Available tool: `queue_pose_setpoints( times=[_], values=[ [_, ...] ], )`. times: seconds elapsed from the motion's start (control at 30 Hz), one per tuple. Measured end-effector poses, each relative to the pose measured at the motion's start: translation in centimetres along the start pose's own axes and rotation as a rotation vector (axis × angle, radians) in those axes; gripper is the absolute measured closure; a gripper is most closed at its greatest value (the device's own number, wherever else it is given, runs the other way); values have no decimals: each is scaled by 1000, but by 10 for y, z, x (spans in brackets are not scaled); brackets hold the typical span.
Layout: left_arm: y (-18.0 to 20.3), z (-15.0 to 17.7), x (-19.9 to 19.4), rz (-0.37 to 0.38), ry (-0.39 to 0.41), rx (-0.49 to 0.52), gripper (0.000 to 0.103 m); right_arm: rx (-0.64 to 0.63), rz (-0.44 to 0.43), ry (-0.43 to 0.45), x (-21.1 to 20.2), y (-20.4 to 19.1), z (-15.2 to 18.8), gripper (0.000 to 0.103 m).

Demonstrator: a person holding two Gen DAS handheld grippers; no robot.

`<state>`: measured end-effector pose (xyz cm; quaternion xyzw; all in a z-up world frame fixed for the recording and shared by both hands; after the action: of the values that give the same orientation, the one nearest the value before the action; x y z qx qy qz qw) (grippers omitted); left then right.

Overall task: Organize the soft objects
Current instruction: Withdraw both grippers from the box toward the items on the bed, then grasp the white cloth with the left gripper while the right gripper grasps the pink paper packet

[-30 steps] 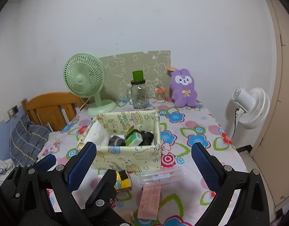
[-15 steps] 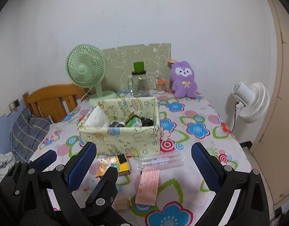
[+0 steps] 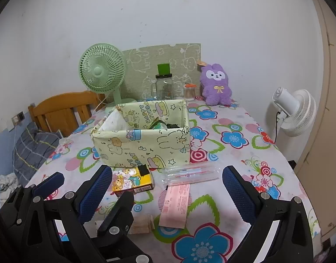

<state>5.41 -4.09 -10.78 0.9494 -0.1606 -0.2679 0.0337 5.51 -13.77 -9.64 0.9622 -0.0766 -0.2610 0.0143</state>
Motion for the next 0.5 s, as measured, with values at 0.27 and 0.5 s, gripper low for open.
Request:
queue_pose_setpoints(
  times=[0.27,0.5],
  values=[
    [-5,18,16,4,-59,1,3,8,-17,-69,17,-3,19,1],
    [-10,33,31,14,-123,-15,7,13,-22,-118,30,-3,37,1]
  ],
)
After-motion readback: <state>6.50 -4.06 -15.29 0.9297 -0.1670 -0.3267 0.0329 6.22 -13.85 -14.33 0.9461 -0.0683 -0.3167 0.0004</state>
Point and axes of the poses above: each gripper's, at about its wrist camera, not at the fingertips, and x roughly the way its jaws point, y to its right, z to its underside, the point moved 4 cm from there along x, roughly the way its jaws point, and after that the axes turned 13 degrees about z, right-handed, at the moved point
